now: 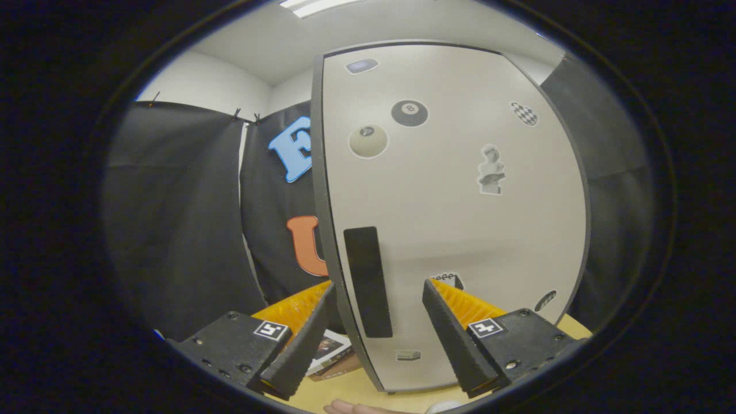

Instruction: Open the shoe cabinet door, grab the shoes and put them into the shoe cabinet, then close the shoe cabinet door.

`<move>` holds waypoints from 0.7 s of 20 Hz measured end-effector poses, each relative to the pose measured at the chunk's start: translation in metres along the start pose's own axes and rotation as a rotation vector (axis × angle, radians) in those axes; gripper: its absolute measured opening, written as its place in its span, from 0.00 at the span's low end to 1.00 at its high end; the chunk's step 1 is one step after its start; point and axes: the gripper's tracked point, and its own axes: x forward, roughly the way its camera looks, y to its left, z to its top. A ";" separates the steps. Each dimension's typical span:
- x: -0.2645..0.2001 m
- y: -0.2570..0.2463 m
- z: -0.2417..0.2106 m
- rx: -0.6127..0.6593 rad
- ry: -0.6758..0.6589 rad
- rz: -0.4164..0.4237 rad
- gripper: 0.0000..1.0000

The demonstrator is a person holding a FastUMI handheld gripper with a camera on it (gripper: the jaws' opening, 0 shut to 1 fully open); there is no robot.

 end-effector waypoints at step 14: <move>0.030 -0.011 -0.013 -0.076 0.069 -0.203 0.28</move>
